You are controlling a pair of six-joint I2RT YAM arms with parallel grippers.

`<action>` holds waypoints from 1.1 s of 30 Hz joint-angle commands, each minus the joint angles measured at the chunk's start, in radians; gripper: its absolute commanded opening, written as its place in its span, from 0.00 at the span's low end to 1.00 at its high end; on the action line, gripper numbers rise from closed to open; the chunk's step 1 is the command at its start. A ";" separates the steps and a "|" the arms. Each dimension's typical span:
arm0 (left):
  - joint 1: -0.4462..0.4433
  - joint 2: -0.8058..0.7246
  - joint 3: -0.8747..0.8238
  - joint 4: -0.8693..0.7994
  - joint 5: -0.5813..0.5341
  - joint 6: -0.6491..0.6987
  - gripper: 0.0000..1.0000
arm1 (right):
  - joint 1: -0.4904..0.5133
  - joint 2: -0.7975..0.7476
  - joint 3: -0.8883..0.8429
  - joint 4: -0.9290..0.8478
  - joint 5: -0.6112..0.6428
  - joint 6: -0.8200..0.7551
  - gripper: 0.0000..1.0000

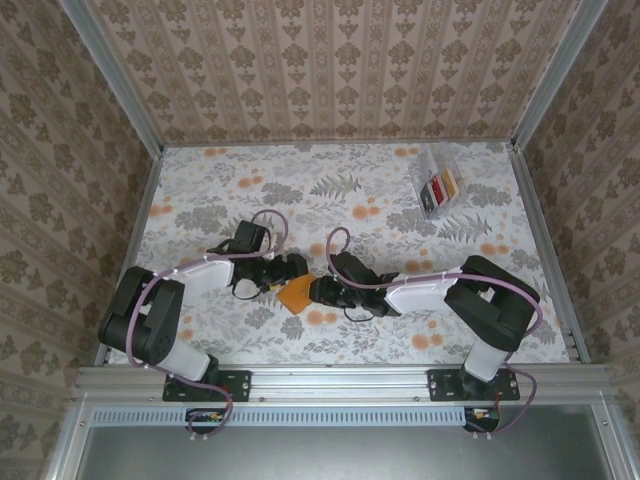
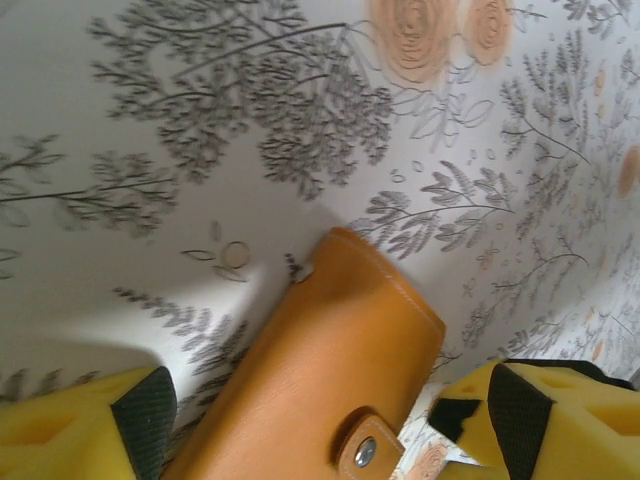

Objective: Put the credit cards into the card holder
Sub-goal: Rotate the storage box at the center of the table.

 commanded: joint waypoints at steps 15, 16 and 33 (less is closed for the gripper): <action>-0.127 -0.021 -0.135 0.207 -0.038 -0.210 0.68 | -0.018 -0.010 0.001 -0.171 0.073 0.050 0.32; -0.129 -0.020 -0.139 0.224 -0.034 -0.216 0.68 | -0.017 -0.016 0.000 -0.169 0.074 0.045 0.32; -0.137 -0.084 -0.155 0.173 -0.066 -0.242 0.57 | -0.016 0.012 0.032 -0.132 0.036 0.079 0.21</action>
